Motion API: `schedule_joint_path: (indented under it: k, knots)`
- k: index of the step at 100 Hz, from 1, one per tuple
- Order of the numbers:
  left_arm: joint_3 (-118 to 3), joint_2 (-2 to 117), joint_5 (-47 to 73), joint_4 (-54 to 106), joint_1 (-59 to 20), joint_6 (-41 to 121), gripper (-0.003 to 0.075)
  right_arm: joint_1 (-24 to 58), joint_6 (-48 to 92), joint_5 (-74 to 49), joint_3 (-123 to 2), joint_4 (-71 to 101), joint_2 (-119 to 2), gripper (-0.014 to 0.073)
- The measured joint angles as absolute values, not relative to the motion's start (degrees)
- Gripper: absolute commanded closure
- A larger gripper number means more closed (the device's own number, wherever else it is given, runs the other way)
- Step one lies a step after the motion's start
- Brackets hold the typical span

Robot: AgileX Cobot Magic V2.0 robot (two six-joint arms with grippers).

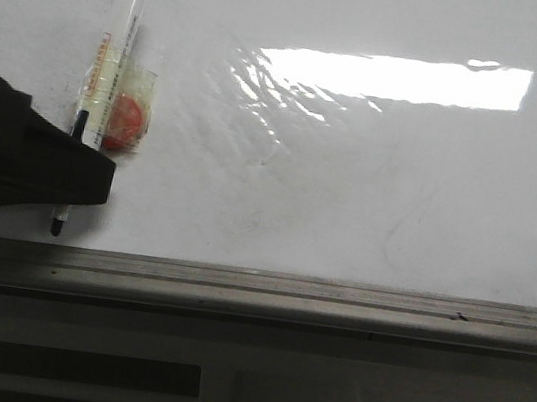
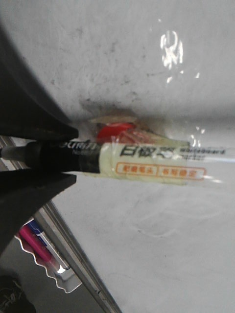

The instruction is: Write number 8 on whiteboard

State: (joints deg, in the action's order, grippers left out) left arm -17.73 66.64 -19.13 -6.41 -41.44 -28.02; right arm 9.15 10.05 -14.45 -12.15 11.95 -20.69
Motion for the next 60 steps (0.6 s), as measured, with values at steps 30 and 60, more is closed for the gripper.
schedule_joint_path:
  k: [30, 60]
  knots:
    - [-17.7, 65.9, -18.0, -13.9, -41.3, -27.9, 0.0741, 25.0, 10.1, -22.8, -17.3, 9.9, -23.4, 0.0575]
    - [-19.9, 58.7, -11.7, -30.0, -42.0, -27.8, 0.0741, 36.1, 10.1, -24.4, -27.0, 9.6, -35.4, 0.0242]
